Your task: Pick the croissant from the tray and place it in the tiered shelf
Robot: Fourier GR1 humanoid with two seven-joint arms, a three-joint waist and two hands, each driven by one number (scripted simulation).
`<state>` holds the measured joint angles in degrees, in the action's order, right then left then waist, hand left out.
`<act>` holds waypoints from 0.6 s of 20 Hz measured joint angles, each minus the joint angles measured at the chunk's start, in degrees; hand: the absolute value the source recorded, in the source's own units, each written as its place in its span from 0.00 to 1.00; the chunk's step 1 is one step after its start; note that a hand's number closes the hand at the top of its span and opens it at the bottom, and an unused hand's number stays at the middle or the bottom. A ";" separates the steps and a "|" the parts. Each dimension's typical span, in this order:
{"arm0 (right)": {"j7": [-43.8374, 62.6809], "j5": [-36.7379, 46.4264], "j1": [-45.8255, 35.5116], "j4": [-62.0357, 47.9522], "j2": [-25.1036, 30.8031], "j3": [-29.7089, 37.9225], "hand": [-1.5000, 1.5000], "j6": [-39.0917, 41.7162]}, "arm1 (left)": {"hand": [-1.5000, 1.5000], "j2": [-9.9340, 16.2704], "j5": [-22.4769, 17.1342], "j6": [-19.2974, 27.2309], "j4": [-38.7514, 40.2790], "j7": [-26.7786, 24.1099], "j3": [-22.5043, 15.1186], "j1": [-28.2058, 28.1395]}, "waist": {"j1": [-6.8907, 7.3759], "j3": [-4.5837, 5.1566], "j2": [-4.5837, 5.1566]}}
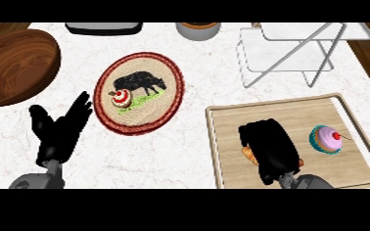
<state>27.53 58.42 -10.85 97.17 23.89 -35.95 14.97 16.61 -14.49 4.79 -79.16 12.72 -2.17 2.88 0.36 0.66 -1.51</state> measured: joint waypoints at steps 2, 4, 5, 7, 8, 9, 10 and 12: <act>-1.05 1.10 0.12 1.13 -0.22 -0.74 1.00 -0.35 | 0.50 -0.94 0.71 0.81 0.23 -0.13 -0.31 0.21 | -0.17 -0.05 0.01; -1.69 0.55 1.32 2.43 -0.45 -0.23 1.00 -0.41 | 0.50 -0.89 0.71 0.57 0.06 -0.43 -0.05 -0.12 | -0.37 -0.08 0.04; -1.91 -0.70 1.41 2.63 -0.94 0.91 1.00 0.00 | 0.50 -0.60 0.58 0.39 -0.49 -0.15 0.11 -0.41 | -0.34 -0.11 0.14; -2.17 -4.57 1.29 2.47 -2.78 3.81 1.00 1.40 | 0.50 -0.53 0.54 0.36 -0.56 0.25 0.24 -0.23 | -0.45 -0.15 0.42; -2.08 -6.80 1.40 2.54 -4.06 5.28 1.00 2.07 | 0.50 -0.25 0.37 0.18 -0.72 0.84 0.36 -0.12 | -0.52 -0.18 0.53; -1.82 -9.11 1.39 2.70 -5.73 6.75 1.00 2.25 | 0.50 -0.15 0.41 0.15 -0.78 0.90 0.44 -0.18 | -0.52 -0.37 0.69; -1.56 -11.46 1.11 2.89 -7.42 8.44 1.00 2.24 | 0.50 -0.17 0.35 0.08 -1.20 1.04 0.38 -0.31 | -0.42 -0.55 0.83; -0.50 -15.06 0.68 5.10 -10.13 10.87 1.00 2.54 | 0.50 -0.03 0.27 -0.06 -0.93 1.17 0.73 -0.35 | -0.55 -0.79 0.94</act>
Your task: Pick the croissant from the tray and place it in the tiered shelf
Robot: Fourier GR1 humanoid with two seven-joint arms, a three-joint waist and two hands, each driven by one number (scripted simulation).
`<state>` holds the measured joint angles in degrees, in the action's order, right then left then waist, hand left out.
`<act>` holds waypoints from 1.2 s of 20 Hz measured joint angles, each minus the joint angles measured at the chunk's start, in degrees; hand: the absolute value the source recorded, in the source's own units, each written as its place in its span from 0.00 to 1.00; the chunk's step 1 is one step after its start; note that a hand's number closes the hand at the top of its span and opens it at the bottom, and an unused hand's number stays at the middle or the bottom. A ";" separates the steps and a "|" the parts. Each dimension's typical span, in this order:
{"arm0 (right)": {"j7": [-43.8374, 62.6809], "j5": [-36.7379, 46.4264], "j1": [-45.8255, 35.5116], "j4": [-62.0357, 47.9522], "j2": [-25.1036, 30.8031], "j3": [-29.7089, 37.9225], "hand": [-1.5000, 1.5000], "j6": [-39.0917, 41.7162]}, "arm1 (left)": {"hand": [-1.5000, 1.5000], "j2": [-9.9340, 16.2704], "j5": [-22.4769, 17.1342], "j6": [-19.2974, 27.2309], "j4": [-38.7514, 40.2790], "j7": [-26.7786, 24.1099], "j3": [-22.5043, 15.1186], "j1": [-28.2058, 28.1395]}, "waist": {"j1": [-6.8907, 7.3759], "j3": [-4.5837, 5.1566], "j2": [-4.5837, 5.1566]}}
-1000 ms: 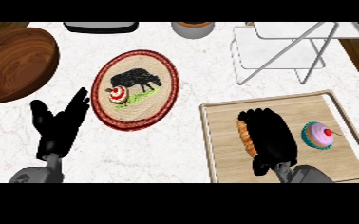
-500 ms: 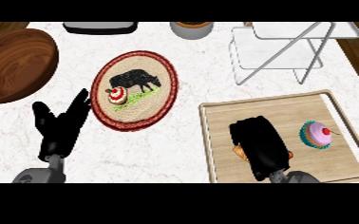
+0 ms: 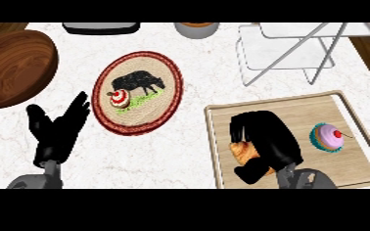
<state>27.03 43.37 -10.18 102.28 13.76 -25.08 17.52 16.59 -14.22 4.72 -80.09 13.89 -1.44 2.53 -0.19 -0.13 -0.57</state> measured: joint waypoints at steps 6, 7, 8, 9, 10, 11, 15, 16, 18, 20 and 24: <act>8.21 -4.41 -4.58 13.51 -3.67 6.22 1.00 2.44 | 0.50 -0.13 0.14 0.20 -0.68 1.08 0.32 -0.27 | -0.28 -0.19 -0.05; 9.77 -4.89 -5.80 15.63 -3.90 7.53 1.00 2.99 | 0.50 -0.57 0.49 0.62 -0.36 0.96 0.16 -0.12 | -0.37 -0.22 -0.06; 11.71 -4.87 -7.06 17.56 -4.46 8.43 1.00 3.19 | 0.50 -0.46 0.38 0.27 -0.37 0.61 0.34 -0.27 | -0.34 -0.22 -0.06; 14.14 -5.00 -8.25 19.92 -4.76 9.33 1.00 4.00 | 0.50 -0.44 0.62 0.44 -0.46 0.89 0.31 -0.24 | -0.39 -0.22 -0.08; 16.21 -5.63 -9.76 21.64 -4.81 10.91 1.00 5.01 | 0.50 -0.54 0.80 0.27 -0.17 0.20 0.31 -0.35 | -0.40 -0.23 -0.08; 18.79 -6.49 -11.82 23.22 -4.94 12.38 1.00 6.43 | 0.50 -0.84 1.05 0.54 0.01 0.15 0.24 -0.17 | -0.40 -0.25 -0.09; 24.55 -11.48 -20.31 26.35 -3.82 20.16 1.00 10.19 | 0.50 -0.78 0.92 -0.09 -0.10 0.04 0.56 -0.24 | -0.22 -0.24 -0.08; 25.19 -12.56 -23.01 25.59 -3.27 22.26 1.00 10.47 | 0.50 -0.81 0.91 -0.17 0.02 0.21 0.60 -0.07 | -0.15 -0.23 -0.06; 26.03 -15.33 -27.69 23.63 -1.52 26.59 1.00 11.29 | 0.50 -0.68 0.82 -0.49 -0.30 0.28 0.72 -0.26 | -0.04 -0.19 -0.05; 26.52 -17.21 -31.94 20.67 0.41 30.06 1.00 11.78 | 0.50 -1.02 1.22 -0.16 -0.38 0.36 0.57 -0.15 | 0.04 -0.16 0.00; 27.12 -19.82 -40.27 13.41 4.14 35.36 1.00 12.15 | 0.50 -1.88 1.84 0.30 0.29 0.12 0.41 0.49 | 0.23 -0.25 0.03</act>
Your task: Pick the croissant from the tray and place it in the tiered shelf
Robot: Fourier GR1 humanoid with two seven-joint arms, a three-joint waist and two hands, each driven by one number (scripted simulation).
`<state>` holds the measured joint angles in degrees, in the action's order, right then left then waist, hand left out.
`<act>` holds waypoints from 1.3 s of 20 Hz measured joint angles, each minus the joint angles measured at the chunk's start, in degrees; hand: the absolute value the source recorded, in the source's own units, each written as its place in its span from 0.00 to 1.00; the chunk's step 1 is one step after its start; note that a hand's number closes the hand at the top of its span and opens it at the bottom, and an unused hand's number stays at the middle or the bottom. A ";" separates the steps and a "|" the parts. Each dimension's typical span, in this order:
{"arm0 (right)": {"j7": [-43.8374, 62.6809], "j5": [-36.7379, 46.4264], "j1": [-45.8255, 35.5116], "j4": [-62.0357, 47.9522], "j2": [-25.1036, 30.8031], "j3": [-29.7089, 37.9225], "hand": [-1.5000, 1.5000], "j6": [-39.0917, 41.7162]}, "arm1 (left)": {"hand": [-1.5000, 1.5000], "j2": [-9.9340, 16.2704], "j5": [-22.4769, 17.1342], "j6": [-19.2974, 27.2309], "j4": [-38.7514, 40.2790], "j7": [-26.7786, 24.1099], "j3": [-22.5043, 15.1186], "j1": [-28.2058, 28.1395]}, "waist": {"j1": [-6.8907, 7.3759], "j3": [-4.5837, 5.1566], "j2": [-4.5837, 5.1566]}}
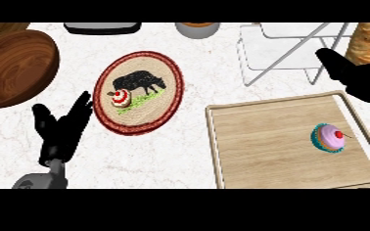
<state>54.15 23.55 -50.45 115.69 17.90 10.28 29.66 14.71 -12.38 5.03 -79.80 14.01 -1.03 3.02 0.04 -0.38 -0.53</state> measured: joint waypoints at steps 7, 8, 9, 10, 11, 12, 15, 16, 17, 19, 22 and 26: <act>-3.07 -1.07 -9.98 -15.78 7.69 6.05 1.00 0.91 | 0.50 0.28 -0.01 -1.08 -0.13 0.71 0.41 0.42 | 0.49 0.02 0.23; -3.67 -1.07 -11.58 -18.20 8.75 6.33 1.00 1.14 | 0.50 0.51 -0.03 -1.23 -0.29 0.94 0.60 0.40 | 0.58 0.03 0.27; -4.42 -1.02 -12.73 -20.51 9.60 6.73 1.00 1.16 | 0.50 0.01 0.62 -0.71 -0.43 0.62 0.19 0.33 | 0.64 0.04 0.29; -5.42 -1.14 -14.07 -23.20 10.70 7.12 1.00 1.46 | 0.50 0.22 0.33 -1.13 -0.18 0.62 0.55 0.47 | 0.72 0.05 0.34; -6.93 -0.73 -14.50 -25.56 11.36 7.16 1.00 1.19 | 0.50 0.08 0.43 -1.25 0.06 0.42 0.51 0.61 | 0.77 0.04 0.37; -7.79 -1.13 -15.46 -27.77 12.32 7.61 1.00 1.54 | 0.50 -0.20 0.76 -0.81 -0.40 0.97 0.26 0.66 | 0.79 0.04 0.39; -12.07 0.33 -17.19 -34.74 13.69 6.50 1.00 1.01 | 0.50 -0.32 0.78 -1.20 -0.41 0.27 0.48 0.57 | 1.13 0.05 0.54; -13.87 0.29 -17.27 -36.58 14.68 6.60 1.00 1.46 | 0.50 -0.46 0.92 -1.22 0.06 0.15 0.49 0.80 | 1.05 0.04 0.54; -15.81 0.83 -17.88 -39.03 15.49 6.37 1.00 1.30 | 0.50 -0.44 0.91 -1.47 0.52 -0.02 0.61 1.07 | 1.14 0.00 0.59; -19.16 2.03 -18.13 -42.54 16.24 5.46 1.00 0.67 | 0.50 -0.62 1.08 -1.85 0.74 -1.17 0.70 0.84 | 1.22 -0.05 0.58; -23.50 3.94 -18.26 -47.06 16.36 4.04 1.00 -1.22 | 0.50 -0.90 1.13 -2.01 0.95 -1.24 0.86 1.02 | 1.24 -0.10 0.54; -28.94 6.81 -18.19 -52.62 16.21 2.53 1.00 -5.03 | 0.50 -0.54 0.95 -2.60 0.78 -0.84 1.40 1.00 | 1.32 -0.06 0.60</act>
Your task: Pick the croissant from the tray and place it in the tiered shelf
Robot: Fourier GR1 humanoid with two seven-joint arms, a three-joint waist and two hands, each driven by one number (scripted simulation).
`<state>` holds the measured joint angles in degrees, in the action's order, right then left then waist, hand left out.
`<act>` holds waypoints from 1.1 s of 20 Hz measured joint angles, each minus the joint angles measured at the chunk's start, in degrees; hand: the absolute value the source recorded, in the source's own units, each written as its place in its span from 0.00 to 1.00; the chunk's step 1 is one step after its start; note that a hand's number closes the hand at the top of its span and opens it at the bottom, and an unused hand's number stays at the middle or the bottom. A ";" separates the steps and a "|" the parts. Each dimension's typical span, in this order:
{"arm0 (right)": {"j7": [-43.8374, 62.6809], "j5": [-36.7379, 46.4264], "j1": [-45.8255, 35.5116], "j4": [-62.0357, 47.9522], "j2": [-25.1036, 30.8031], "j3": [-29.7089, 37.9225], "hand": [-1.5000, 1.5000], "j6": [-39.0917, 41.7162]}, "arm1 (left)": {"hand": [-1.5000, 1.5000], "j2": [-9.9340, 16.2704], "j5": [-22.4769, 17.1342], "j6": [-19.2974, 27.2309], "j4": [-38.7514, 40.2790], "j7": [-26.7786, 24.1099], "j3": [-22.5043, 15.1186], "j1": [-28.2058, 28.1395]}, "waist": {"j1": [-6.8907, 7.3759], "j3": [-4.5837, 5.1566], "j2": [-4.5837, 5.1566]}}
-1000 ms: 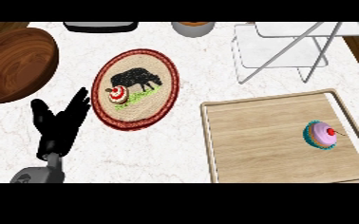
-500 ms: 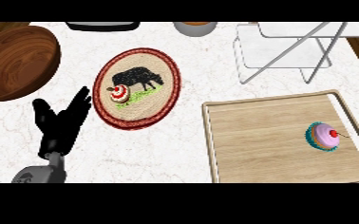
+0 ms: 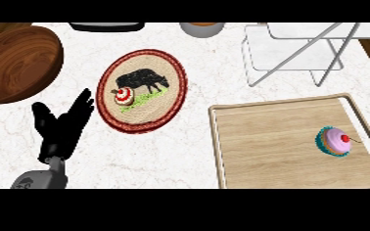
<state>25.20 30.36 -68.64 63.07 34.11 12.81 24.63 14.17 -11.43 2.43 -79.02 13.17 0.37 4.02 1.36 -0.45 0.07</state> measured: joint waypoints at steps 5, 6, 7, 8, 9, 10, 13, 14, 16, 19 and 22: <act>-5.66 3.29 -3.08 -9.47 0.50 -0.92 1.00 -4.39 | 0.50 -0.59 0.61 0.57 -0.44 1.35 -0.32 0.57 | 0.35 0.06 0.09; -7.11 3.75 -3.30 -11.16 0.54 -0.98 1.00 -5.33 | 0.50 -0.73 0.87 0.68 -0.39 0.95 -0.32 0.48 | 0.36 0.09 0.07; -8.41 4.28 -3.30 -12.48 0.15 -1.14 1.00 -6.69 | 0.50 -0.48 0.71 0.10 0.04 0.48 -0.05 0.49 | 0.36 0.09 0.06; -8.95 4.76 -3.81 -13.65 -0.02 -1.27 1.00 -7.54 | 0.50 -0.20 0.43 -0.03 -0.79 1.36 0.13 0.27 | 0.37 0.11 0.07; -10.44 5.00 -3.64 -14.91 -0.07 -1.18 1.00 -8.56 | 0.50 -0.08 0.29 -0.17 -0.88 1.87 0.27 0.33 | 0.33 0.16 0.05; -11.54 5.19 -3.76 -15.87 -0.27 -1.12 1.00 -9.46 | 0.50 -0.33 0.51 0.10 -1.13 2.15 0.13 0.27 | 0.26 0.17 0.04; -14.37 5.53 -4.83 -18.81 -0.53 -1.13 1.00 -10.55 | 0.50 -0.42 0.78 -0.04 -0.45 2.40 0.27 0.64 | 0.07 0.10 0.00; -14.99 5.63 -5.77 -20.19 -0.34 -1.06 1.00 -10.48 | 0.50 -0.17 0.56 -0.37 -0.38 2.38 0.63 0.63 | 0.15 0.08 0.02; -16.19 6.18 -6.95 -22.80 -0.37 -1.04 1.00 -11.37 | 0.50 -0.48 0.62 -0.32 -1.23 2.24 0.56 0.14 | 0.32 0.10 0.06; -17.58 6.40 -7.55 -24.33 -0.37 -1.05 1.00 -11.72 | 0.50 -0.78 0.83 -0.35 -0.54 1.50 0.90 0.09 | 0.03 0.03 -0.03; -18.74 8.03 -8.41 -25.94 0.32 -2.41 1.00 -11.21 | 0.50 -0.15 0.12 -1.75 -0.26 1.35 1.55 0.07 | 0.00 0.02 -0.03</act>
<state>6.46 38.38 -77.05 37.13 34.42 10.40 13.42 14.02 -11.30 0.67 -79.27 14.52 1.92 4.10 1.36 -0.43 0.04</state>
